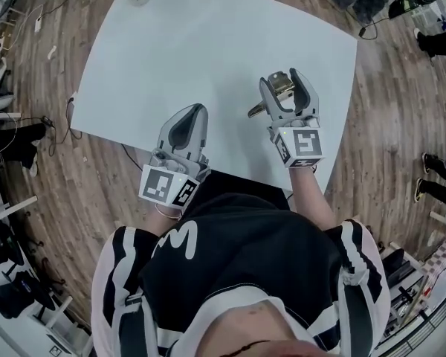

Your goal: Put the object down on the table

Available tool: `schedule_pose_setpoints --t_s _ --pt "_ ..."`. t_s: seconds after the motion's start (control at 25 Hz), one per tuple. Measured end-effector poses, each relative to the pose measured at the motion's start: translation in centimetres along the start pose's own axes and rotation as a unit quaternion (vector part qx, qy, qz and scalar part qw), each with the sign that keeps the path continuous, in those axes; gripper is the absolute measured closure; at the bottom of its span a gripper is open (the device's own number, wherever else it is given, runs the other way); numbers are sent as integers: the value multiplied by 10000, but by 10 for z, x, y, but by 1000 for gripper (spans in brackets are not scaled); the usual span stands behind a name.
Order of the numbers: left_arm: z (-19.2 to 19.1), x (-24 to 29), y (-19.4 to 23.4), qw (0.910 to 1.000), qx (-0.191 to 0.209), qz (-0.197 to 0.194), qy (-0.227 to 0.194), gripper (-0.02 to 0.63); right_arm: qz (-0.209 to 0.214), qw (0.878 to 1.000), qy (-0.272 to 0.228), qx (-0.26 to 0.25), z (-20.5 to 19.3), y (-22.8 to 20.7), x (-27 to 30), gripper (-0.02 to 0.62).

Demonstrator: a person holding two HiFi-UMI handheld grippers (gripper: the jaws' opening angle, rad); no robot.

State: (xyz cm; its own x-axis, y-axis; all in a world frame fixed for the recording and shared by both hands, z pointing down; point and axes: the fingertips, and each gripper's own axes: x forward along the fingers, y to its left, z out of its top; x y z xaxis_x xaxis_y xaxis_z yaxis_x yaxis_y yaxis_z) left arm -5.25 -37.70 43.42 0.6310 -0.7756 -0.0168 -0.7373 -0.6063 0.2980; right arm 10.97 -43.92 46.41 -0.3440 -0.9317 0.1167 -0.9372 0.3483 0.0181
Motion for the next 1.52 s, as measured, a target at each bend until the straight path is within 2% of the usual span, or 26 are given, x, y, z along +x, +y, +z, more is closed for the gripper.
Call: schedule_pose_setpoints --t_s 0.6,1.28,1.52 --pt "-10 -13 9 9998 -65 180 107 595 -72 9987 464 185 -55 -8 23 295" --pt "-12 -24 14 9989 -74 449 141 595 -21 9977 681 48 -84 -8 35 295" --pt "-12 -29 32 9988 -89 460 160 595 0 9971 756 66 -89 4 49 295"
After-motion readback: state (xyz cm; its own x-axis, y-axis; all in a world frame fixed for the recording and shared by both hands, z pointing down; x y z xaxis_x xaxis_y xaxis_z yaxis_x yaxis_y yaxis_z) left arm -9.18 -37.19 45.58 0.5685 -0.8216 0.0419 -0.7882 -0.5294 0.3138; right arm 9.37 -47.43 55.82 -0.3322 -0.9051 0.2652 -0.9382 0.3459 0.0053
